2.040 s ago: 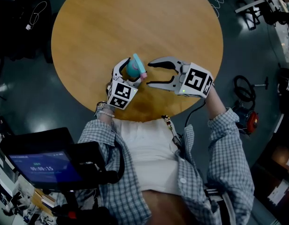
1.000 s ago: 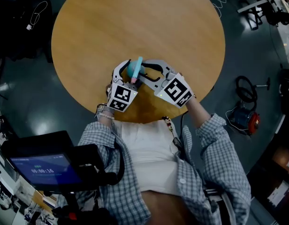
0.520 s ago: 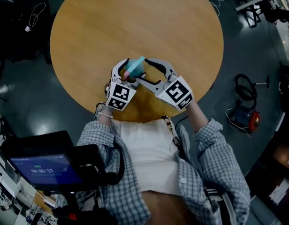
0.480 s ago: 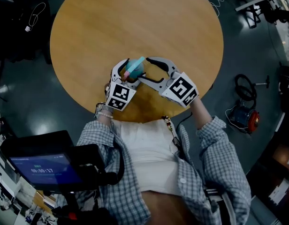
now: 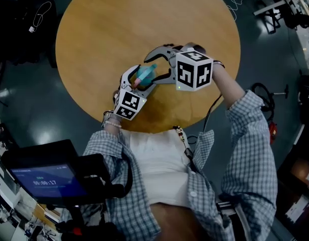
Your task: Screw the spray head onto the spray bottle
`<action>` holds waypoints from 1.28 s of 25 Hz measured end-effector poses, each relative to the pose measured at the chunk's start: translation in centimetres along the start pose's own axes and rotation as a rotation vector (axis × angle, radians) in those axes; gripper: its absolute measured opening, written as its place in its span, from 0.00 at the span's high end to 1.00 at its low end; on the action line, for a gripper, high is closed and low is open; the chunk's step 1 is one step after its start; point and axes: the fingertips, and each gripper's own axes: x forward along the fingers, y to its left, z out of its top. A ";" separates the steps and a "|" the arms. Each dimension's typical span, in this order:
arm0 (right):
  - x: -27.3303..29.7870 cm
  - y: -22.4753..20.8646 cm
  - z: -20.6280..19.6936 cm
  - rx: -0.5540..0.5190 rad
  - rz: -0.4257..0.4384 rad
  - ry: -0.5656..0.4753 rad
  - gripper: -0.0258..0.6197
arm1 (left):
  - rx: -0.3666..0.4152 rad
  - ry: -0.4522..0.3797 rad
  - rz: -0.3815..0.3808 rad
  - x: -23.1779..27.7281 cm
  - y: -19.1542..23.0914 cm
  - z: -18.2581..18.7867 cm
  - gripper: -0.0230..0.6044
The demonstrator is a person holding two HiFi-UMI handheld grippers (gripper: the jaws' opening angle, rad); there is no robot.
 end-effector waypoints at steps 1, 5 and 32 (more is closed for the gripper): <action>0.4 0.3 -0.1 -0.013 0.027 0.012 0.59 | 0.000 0.000 0.000 0.0 0.0 0.0 0.38; 1.3 0.7 -0.3 -0.008 0.064 0.004 0.76 | 0.000 -0.003 -0.002 -0.2 -0.1 0.0 0.38; 1.1 -0.5 -1.0 0.921 -0.843 -0.266 0.75 | -0.011 -0.002 0.029 0.1 0.3 0.2 0.38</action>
